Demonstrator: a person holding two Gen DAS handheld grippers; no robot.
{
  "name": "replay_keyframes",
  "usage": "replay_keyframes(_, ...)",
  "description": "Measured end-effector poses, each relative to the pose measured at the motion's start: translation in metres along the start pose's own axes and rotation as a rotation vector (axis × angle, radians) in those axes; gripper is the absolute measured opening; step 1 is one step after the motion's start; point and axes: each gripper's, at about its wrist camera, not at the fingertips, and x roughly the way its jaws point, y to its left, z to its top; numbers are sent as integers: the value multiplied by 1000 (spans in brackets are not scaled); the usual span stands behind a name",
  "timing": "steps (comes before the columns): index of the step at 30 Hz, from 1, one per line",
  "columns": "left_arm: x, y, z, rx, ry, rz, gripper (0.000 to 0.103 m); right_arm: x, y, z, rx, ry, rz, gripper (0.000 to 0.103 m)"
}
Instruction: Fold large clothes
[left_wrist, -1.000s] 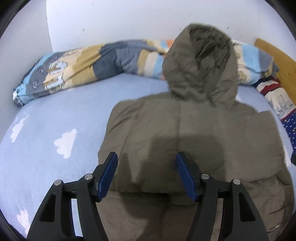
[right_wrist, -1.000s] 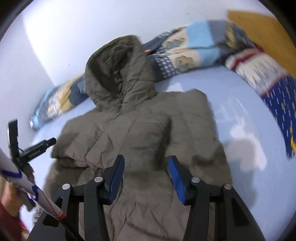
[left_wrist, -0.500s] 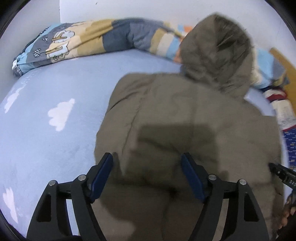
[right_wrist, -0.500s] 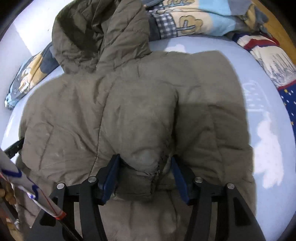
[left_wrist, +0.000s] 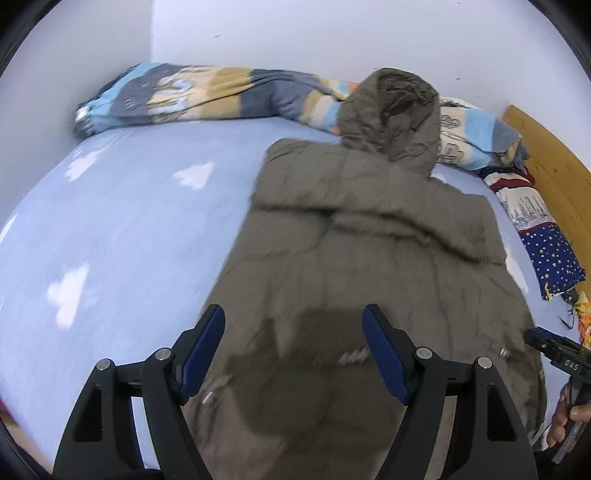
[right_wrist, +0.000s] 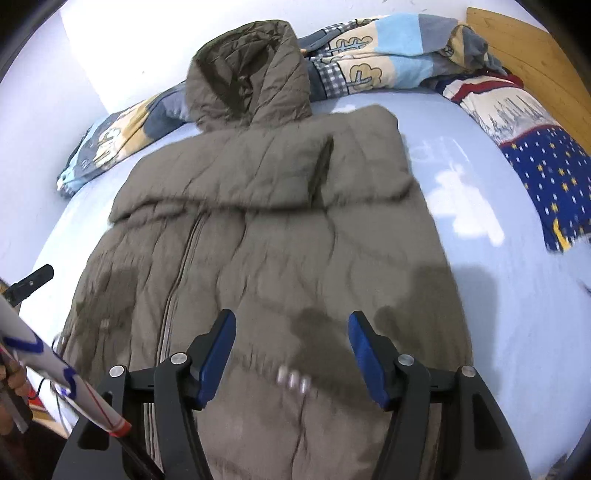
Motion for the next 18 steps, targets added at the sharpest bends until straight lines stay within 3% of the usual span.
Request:
replay_keyframes(4, 13, 42, -40, -61, 94, 43, 76, -12, -2, -37, 9, 9, -7, 68)
replay_keyframes(8, 46, 62, -70, -35, 227, 58, 76, 6, -3, -65, 11, 97, -24, 68)
replay_keyframes(12, 13, 87, -67, -133, 149, -6, 76, 17, -3, -73, -2, 118, -42, 69)
replay_keyframes(15, -12, 113, -67, -197, 78, -9, 76, -14, -12, -74, 56, 37, 32, 71)
replay_keyframes(18, -10, 138, -76, -280, 109, -19, 76, -40, -35, -82, 127, -38, 11, 79)
